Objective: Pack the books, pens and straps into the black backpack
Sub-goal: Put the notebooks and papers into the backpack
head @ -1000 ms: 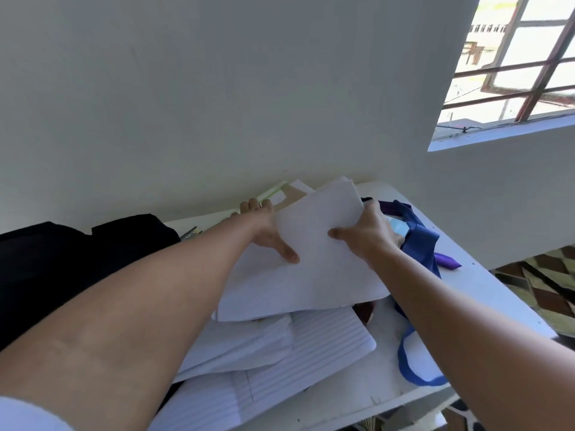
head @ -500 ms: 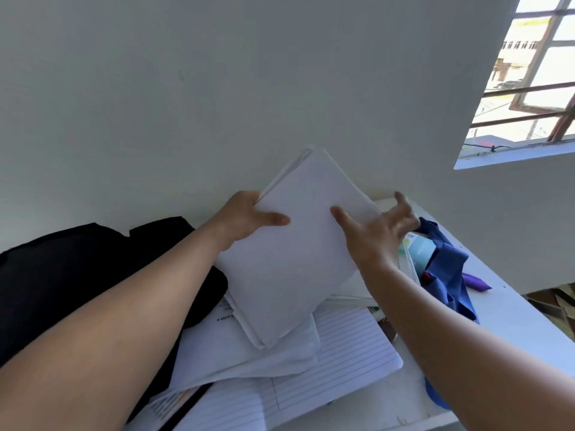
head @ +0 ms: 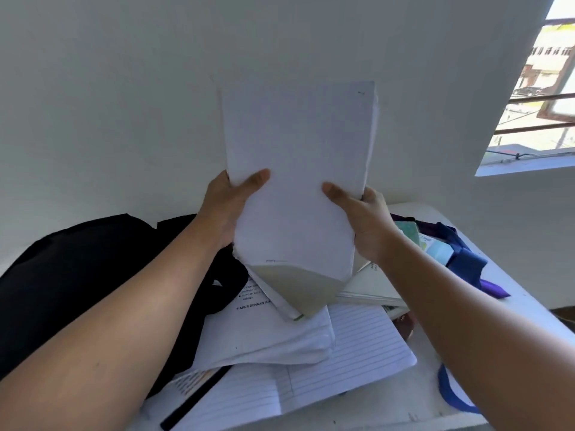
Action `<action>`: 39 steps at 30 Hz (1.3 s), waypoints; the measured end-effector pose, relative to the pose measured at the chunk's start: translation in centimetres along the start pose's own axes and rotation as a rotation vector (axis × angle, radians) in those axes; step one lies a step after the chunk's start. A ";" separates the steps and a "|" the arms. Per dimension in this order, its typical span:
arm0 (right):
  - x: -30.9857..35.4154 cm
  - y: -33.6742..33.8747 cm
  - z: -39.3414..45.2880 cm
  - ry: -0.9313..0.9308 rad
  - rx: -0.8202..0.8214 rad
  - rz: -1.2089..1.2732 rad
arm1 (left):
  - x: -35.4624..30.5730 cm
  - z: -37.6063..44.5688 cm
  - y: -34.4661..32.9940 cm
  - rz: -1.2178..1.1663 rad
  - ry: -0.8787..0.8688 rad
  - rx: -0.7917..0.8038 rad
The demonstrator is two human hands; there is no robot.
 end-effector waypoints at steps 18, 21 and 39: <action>-5.5 10.2 -1.5 -0.294 -0.488 0.273 | 7.3 -4.2 -5.1 1.006 -0.140 0.067; -7.2 12.0 -1.5 -0.364 -0.509 0.322 | 9.2 -7.1 -9.2 1.320 -0.206 0.346; -4.3 8.0 -3.5 -0.351 -0.368 0.536 | 9.7 -7.9 -13.0 0.902 0.067 0.424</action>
Point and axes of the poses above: each hand's wrist, its own z-axis towards the middle knuckle, its own y-axis out of the back of the hand, x = y × z, the point moved 9 cm from there along z, towards the middle knuckle, and after that the axes turned 6 degrees about z, right-handed, at the moved point
